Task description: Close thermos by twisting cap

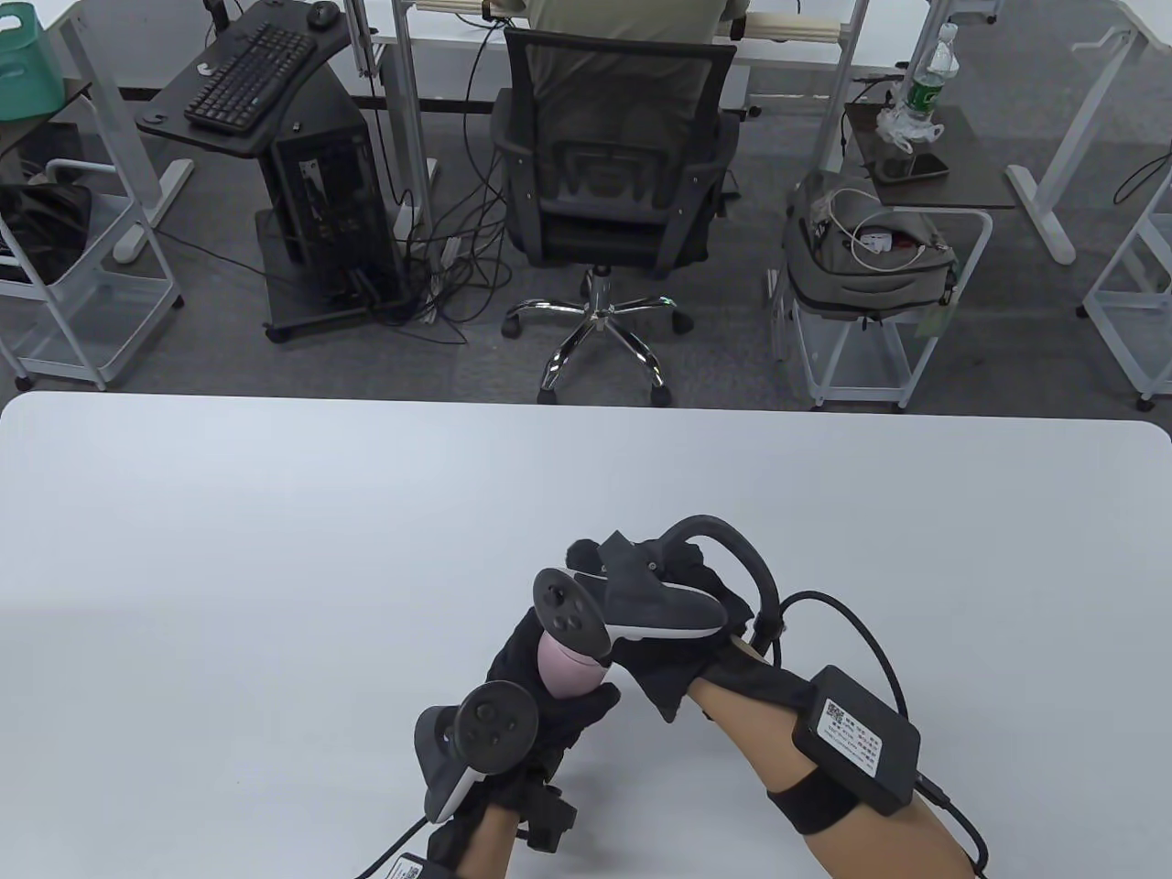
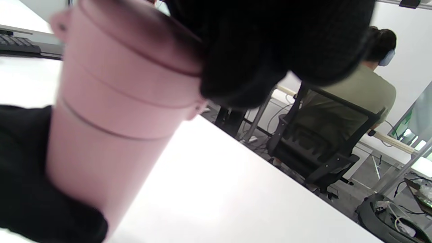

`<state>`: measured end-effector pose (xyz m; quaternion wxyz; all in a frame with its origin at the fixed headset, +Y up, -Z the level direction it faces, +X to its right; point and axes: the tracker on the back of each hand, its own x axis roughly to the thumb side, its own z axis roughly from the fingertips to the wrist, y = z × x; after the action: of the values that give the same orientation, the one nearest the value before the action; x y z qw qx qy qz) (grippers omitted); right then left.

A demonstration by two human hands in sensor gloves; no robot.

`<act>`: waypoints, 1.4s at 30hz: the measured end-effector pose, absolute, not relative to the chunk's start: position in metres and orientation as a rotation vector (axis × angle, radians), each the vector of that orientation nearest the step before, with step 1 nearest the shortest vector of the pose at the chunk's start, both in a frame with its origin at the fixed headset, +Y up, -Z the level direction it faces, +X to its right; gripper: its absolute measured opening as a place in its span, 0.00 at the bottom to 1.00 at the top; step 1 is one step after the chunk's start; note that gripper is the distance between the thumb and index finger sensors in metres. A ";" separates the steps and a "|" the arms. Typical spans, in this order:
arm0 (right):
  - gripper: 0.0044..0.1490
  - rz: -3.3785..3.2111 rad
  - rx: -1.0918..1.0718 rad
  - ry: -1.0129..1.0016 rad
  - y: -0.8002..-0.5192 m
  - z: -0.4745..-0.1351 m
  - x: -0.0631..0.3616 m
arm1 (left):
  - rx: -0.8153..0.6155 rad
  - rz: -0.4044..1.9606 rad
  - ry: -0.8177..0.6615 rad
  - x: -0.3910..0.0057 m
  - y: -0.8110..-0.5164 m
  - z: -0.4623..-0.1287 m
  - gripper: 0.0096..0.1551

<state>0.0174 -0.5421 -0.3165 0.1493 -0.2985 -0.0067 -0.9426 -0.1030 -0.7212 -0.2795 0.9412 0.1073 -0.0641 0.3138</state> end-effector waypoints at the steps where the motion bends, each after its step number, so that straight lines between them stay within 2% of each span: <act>1: 0.49 -2.708 -0.856 -0.019 -0.542 -0.316 0.018 | 0.220 0.638 -0.131 -0.103 -0.721 -0.280 0.75; 4: 0.61 -2.723 -0.968 -0.073 -0.535 -0.313 0.025 | 0.220 0.649 -0.129 -0.104 -0.721 -0.280 0.75; 7: 0.63 -2.671 -1.245 -0.184 -0.532 -0.314 0.031 | 0.224 0.646 -0.132 -0.104 -0.721 -0.280 0.75; 10: 0.59 -2.621 -1.234 -0.248 -0.536 -0.315 0.034 | 0.220 0.648 -0.137 -0.104 -0.721 -0.280 0.75; 15: 0.51 -2.587 -1.271 -0.226 -0.538 -0.313 0.032 | 0.216 0.634 -0.145 -0.103 -0.721 -0.281 0.75; 24: 0.51 -2.656 -1.115 -0.220 -0.538 -0.315 0.028 | 0.219 0.634 -0.148 -0.103 -0.721 -0.281 0.75; 35: 0.58 -2.674 -0.921 -0.122 -0.542 -0.318 0.025 | 0.221 0.625 -0.154 -0.101 -0.721 -0.280 0.75; 38: 0.59 -2.692 -0.957 -0.088 -0.536 -0.313 0.029 | 0.219 0.629 -0.147 -0.102 -0.722 -0.280 0.75; 42: 0.45 -2.753 -1.218 -0.222 -0.528 -0.306 0.033 | 0.217 0.630 -0.143 -0.102 -0.722 -0.280 0.75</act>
<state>0.0332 -0.5277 -0.3059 0.0615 -0.4028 -0.0733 -0.9103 -0.1018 -0.7216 -0.2800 0.9426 0.1063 -0.0701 0.3088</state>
